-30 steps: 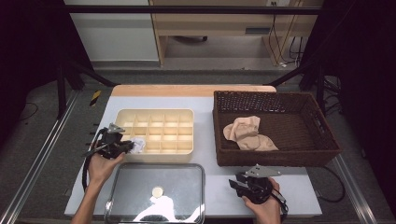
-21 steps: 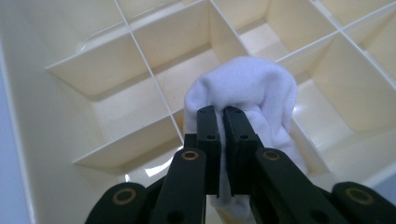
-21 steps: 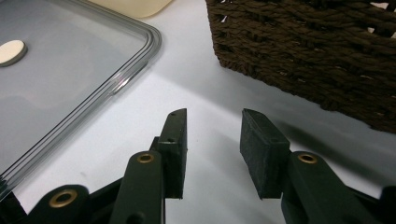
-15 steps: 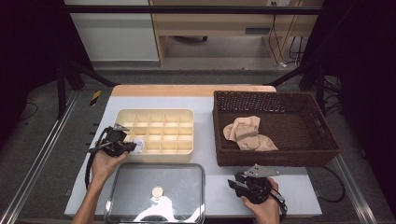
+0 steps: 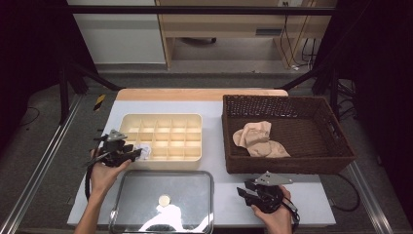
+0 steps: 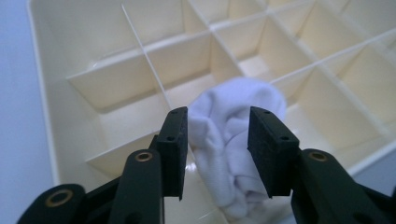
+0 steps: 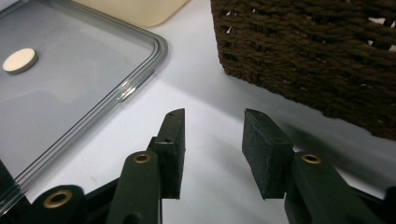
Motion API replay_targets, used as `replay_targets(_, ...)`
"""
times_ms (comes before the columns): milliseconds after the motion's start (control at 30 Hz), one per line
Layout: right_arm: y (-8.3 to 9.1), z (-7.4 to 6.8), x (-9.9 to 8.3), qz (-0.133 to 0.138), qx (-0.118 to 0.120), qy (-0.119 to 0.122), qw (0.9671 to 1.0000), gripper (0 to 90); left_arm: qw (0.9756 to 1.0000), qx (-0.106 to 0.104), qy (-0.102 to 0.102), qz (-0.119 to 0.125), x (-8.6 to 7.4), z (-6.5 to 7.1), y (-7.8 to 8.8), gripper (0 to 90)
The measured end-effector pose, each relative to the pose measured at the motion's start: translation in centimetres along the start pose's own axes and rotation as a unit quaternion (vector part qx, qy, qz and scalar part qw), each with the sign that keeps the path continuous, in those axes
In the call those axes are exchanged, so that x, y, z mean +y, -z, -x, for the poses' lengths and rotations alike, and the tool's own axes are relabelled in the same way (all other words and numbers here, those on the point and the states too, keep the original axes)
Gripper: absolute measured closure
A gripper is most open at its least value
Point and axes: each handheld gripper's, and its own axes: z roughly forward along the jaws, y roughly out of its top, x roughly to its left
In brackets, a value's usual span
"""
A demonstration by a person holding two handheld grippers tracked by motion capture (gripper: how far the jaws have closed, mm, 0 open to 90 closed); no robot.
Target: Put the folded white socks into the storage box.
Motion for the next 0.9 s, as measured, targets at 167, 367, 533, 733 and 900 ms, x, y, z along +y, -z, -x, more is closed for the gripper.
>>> replay_targets(167, 0.3, 0.0, 0.2, 0.008, -0.003, -0.001, 1.0, 59.2, 0.9984, -0.001, -0.008, 0.057, -0.3, 0.2, 2.3, 51.1)
replay_targets(367, 0.9, 0.0, 0.4, 0.023, -0.004, 0.002, 0.9997, 58.0, 0.9975, 0.0, -0.02, 0.067, -1.1, 1.3, 3.3, 48.5)
replay_targets(533, 1.5, 0.1, 0.5, 0.032, -0.008, 0.0, 0.9995, 56.9, 0.997, -0.01, -0.02, 0.074, -2.2, 2.6, 3.9, 47.3)
replay_targets(733, 2.3, 0.5, 0.6, 0.047, -0.016, -0.004, 0.9988, 55.5, 0.9946, -0.034, -0.006, 0.098, -3.8, 4.1, 4.4, 42.9)
replay_targets(900, 3.5, 1.0, 1.0, 0.065, -0.028, -0.01, 0.9974, 54.6, 0.9943, -0.029, -0.014, 0.102, -4.8, 5.3, 4.6, 41.9)
